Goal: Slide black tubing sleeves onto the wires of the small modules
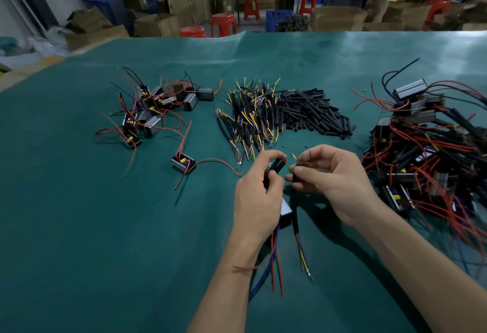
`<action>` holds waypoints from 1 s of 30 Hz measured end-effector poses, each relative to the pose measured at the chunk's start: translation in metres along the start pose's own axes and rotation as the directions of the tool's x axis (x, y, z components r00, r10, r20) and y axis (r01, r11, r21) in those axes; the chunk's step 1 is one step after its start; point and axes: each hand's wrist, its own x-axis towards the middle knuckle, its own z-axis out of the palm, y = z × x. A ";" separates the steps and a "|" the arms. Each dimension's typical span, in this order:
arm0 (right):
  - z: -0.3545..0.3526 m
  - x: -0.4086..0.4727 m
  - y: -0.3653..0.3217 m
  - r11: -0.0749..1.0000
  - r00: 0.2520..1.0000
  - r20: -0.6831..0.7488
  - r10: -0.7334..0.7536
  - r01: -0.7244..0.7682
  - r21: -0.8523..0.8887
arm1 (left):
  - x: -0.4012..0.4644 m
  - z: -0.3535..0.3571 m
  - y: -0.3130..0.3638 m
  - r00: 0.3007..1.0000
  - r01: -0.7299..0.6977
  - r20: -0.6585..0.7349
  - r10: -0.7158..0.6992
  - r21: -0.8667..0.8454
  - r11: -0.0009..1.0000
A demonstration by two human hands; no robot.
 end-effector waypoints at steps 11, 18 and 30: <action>-0.011 0.005 0.004 0.380 0.776 0.217 -0.592 0.506 -0.774 | 0.000 0.000 -0.001 1.000 0.012 0.017 -0.011 -0.088 0.996; 0.005 -0.003 0.006 0.858 0.939 -0.041 -0.340 0.293 -0.421 | 0.001 0.001 -0.006 1.000 -0.003 0.025 0.005 -0.098 0.995; 0.013 -0.010 0.006 0.833 0.920 -0.052 -0.389 0.326 -0.447 | 0.002 0.002 -0.004 1.000 -0.016 -0.013 0.014 -0.125 0.992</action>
